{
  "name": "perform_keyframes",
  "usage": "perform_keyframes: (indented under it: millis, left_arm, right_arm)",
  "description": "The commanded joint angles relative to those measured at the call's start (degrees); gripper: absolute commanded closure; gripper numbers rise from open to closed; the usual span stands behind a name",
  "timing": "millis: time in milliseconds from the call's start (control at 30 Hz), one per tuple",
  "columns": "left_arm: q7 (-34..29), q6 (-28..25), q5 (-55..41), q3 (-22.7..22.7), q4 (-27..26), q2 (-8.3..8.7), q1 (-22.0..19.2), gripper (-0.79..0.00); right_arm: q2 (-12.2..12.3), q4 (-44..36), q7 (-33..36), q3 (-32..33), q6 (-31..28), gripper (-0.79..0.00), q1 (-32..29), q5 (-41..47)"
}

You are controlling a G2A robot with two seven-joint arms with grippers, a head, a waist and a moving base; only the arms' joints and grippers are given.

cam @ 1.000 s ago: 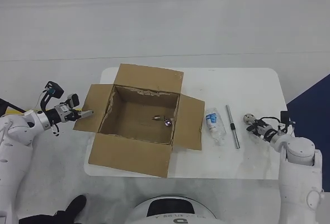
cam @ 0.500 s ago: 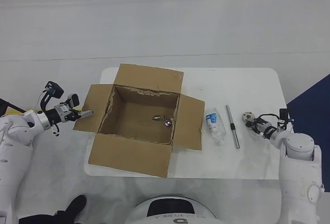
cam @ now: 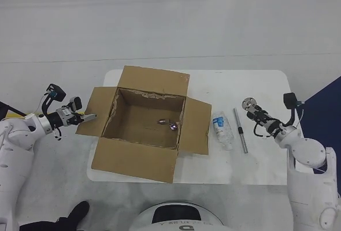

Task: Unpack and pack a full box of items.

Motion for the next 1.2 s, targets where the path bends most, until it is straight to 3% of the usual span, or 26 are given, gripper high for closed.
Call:
perform_keyframes:
  millis: [0, 233, 667, 767, 967, 1167]
  left_arm:
    - [0.0, 0.0, 0.0, 0.0, 0.0, 0.00, 0.0, -0.785]
    - [0.0, 0.0, 0.0, 0.0, 0.0, 0.00, 0.0, -0.785]
    - [0.0, 0.0, 0.0, 0.0, 0.0, 0.00, 0.0, -0.785]
    - [0.0, 0.0, 0.0, 0.0, 0.0, 0.00, 0.0, -0.785]
    - [0.0, 0.0, 0.0, 0.0, 0.0, 0.00, 0.0, -0.785]
    - [0.0, 0.0, 0.0, 0.0, 0.0, 0.00, 0.0, -0.785]
  right_arm:
    - [0.0, -2.7, -0.1, -2.8, 0.4, 0.000, 0.6, -2.6]
    - [0.4, -10.5, 4.1, -12.0, 3.1, 0.000, 3.8, -12.3]
    - [0.4, -8.5, 3.2, -11.9, 2.9, 0.000, 3.7, -10.3]
    - [0.7, -10.1, 5.6, -14.6, 1.5, 0.000, 4.9, -14.2]
    - [0.3, -7.3, 13.0, -28.5, -3.5, 0.000, 17.6, -17.9]
    - [-2.1, 4.4, 18.9, -44.5, 0.1, 0.000, 34.0, -20.8]
